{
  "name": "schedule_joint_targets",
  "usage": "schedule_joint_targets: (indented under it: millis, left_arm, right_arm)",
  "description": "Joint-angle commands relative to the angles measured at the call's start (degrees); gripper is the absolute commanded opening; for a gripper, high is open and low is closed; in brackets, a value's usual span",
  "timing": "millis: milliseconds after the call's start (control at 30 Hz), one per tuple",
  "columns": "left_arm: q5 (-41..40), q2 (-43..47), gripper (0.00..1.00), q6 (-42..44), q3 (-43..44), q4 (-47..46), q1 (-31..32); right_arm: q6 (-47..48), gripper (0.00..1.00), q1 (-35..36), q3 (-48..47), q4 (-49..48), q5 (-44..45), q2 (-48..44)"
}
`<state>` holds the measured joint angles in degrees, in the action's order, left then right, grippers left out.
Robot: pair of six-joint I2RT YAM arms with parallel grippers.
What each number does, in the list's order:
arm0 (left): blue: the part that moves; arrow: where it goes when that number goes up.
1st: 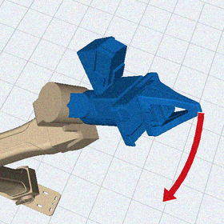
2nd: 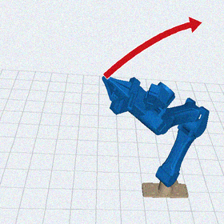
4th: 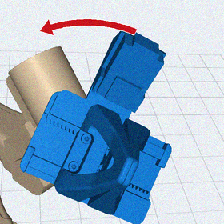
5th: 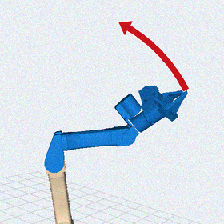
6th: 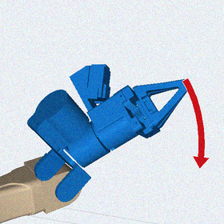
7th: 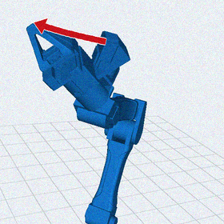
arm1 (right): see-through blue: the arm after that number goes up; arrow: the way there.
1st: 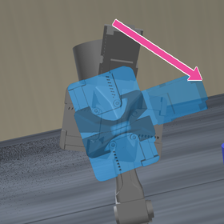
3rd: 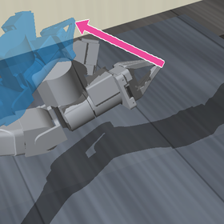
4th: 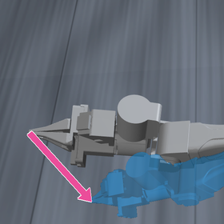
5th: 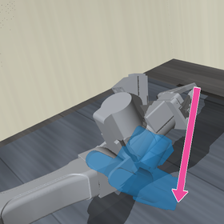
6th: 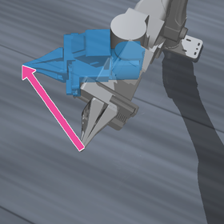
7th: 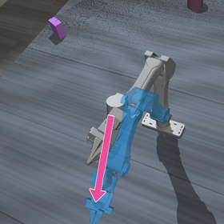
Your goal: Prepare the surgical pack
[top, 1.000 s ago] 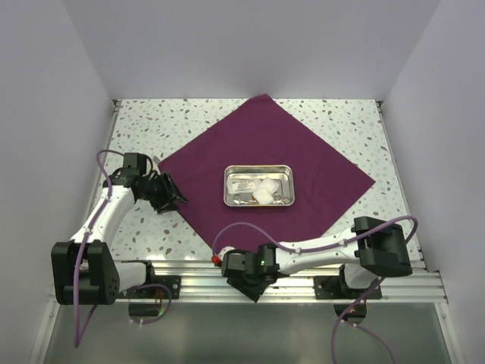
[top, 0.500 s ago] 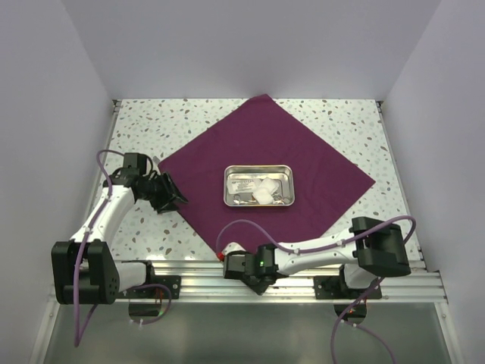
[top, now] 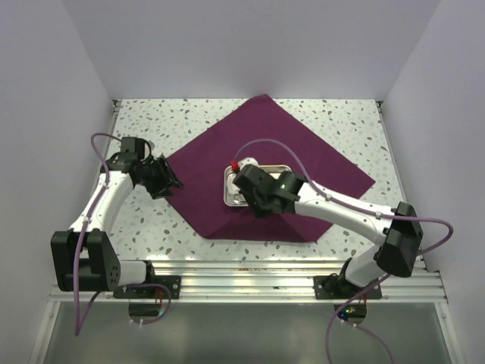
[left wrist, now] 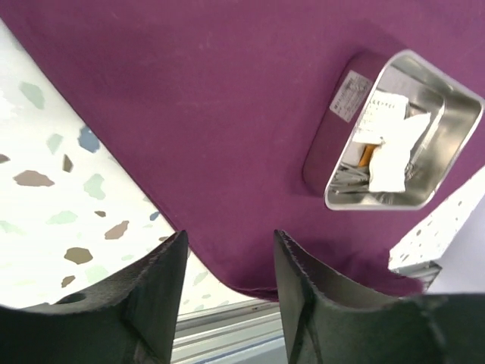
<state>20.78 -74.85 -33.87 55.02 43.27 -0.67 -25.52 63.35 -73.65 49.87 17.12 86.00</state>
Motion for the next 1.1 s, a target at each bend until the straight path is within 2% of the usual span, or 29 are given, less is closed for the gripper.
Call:
schedule_joint_targets:
  millis: [0, 67, 100, 167, 533, 767, 1067]
  left_arm:
    - [-4.76, -2.13, 0.54, -0.06, 5.08, 2.78, -0.21]
    - [-5.74, -3.28, 0.54, 0.82, 7.62, 3.4, -0.56]
    - [-6.18, -5.29, 0.55, 1.86, 10.77, 4.97, -2.48]
    - [-6.19, -6.09, 0.55, 2.14, 11.33, 5.51, -3.02]
    - [-7.24, -8.55, 0.56, 1.0, 11.69, 4.11, -5.57]
    - [-6.8, -9.61, 0.56, 1.7, 10.02, 2.35, -7.33]
    - [-6.27, -11.54, 0.56, 2.14, 10.1, 0.68, -9.09]
  right_arm:
    - [9.33, 0.0, -6.3, -6.32, -0.12, 0.98, 3.64]
    - [12.32, 0.0, -9.73, -10.96, -0.56, 1.16, 7.86]
    - [14.68, 0.0, -13.83, -17.43, -1.6, 0.81, 13.7]
    - [15.06, 0.0, -15.61, -18.97, -2.05, 0.89, 15.06]
    - [18.49, 0.0, -23.35, -44.81, 1.71, 2.82, 33.95]
    - [19.1, 0.0, -26.52, -51.85, 2.52, 1.33, 39.06]
    - [19.19, 0.0, -28.64, -54.85, 1.73, -1.04, 44.69]
